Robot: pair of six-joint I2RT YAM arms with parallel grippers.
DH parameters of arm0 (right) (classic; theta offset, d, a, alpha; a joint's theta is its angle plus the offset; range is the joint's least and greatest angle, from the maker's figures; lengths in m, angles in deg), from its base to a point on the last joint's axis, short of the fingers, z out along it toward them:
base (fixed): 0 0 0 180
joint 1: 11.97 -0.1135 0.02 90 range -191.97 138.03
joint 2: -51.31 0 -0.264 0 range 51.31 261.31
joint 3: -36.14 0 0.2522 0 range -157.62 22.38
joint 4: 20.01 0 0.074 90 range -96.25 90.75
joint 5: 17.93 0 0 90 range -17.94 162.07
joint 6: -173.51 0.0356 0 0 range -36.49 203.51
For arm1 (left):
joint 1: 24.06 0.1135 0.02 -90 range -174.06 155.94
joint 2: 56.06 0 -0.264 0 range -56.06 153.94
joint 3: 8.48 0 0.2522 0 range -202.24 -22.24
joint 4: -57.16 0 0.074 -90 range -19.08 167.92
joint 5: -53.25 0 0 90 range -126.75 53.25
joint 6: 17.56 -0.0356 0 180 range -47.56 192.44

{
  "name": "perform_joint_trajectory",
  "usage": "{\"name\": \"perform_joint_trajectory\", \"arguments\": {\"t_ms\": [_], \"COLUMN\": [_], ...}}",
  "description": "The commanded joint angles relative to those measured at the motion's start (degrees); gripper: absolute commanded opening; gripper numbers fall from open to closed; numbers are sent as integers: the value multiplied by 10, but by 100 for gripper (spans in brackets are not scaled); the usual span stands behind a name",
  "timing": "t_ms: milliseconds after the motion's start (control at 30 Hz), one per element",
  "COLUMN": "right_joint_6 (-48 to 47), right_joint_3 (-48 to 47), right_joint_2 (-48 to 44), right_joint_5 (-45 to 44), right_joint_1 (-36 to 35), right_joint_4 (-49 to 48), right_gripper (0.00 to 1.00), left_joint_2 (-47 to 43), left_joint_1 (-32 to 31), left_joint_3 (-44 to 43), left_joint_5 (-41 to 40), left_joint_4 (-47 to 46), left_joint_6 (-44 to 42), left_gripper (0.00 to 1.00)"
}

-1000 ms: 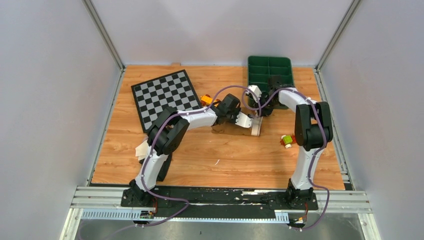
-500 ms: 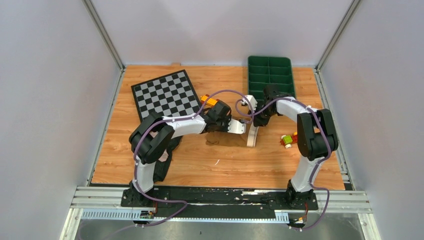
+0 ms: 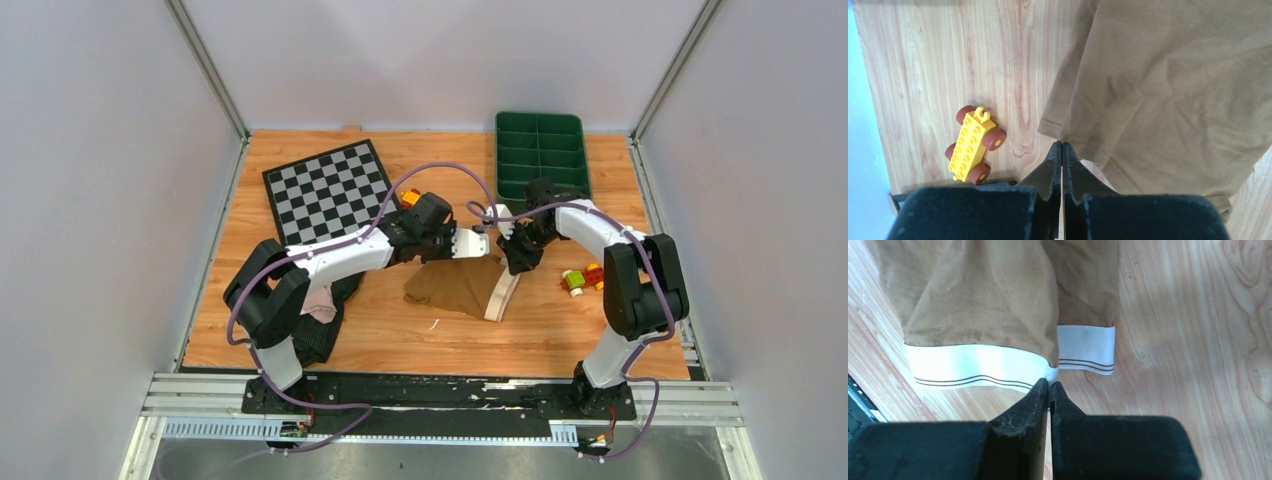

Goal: Roll the underwear
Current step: Fold the underwear at the center of the board.

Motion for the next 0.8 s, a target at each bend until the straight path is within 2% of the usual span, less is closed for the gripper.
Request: {"name": "perform_joint_trajectory", "arguments": {"t_ms": [0,267,767], "right_joint_6": [2,-6,-28], "right_joint_3": [-34,-88,-203], "right_joint_2": [-22,13,87], "right_joint_5": [12,8,14], "right_joint_1": [-3,-3,-3], "right_joint_4": [23,29,80], "right_gripper": [2,2,3], "left_joint_2": [-13,26,40], "left_joint_1": [5,14,49], "left_joint_3": [-23,-44,-40], "left_joint_5": [-11,-57,-56], "left_joint_4": [0,-23,-59], "left_joint_6": [-9,-93,-92], "left_gripper": [0,0,0]}}
